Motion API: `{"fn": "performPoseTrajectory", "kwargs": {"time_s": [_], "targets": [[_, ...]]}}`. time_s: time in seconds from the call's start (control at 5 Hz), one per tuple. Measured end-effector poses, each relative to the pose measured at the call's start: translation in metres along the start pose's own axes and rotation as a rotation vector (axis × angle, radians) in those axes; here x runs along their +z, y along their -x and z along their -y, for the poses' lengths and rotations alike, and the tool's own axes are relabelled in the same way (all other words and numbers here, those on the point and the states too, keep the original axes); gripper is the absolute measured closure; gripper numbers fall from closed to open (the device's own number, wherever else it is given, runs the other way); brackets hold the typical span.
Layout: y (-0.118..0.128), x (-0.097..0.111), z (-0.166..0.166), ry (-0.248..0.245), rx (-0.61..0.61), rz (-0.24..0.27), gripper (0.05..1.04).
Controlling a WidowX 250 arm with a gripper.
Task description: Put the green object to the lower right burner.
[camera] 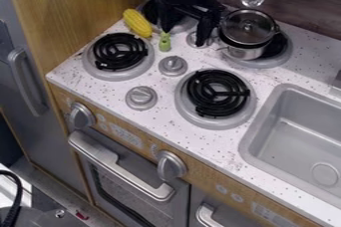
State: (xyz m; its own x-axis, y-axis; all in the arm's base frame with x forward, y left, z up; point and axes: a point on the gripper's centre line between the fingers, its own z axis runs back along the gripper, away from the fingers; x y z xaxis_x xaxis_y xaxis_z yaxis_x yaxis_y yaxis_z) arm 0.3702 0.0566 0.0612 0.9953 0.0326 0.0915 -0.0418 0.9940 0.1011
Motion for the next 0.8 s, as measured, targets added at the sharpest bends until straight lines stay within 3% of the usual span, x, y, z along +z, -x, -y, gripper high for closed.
{"fn": "performPoseTrajectory", "kwargs": {"time_s": [0.2,0.4,0.8], "targets": [[0.005,-0.013,0.003,0.007,-0.003,-0.038,0.084],[-0.004,-0.017,0.005,0.062,0.045,-0.035,0.084],[-0.049,-0.033,-0.046,0.062,0.23,-0.014,0.084]]}}
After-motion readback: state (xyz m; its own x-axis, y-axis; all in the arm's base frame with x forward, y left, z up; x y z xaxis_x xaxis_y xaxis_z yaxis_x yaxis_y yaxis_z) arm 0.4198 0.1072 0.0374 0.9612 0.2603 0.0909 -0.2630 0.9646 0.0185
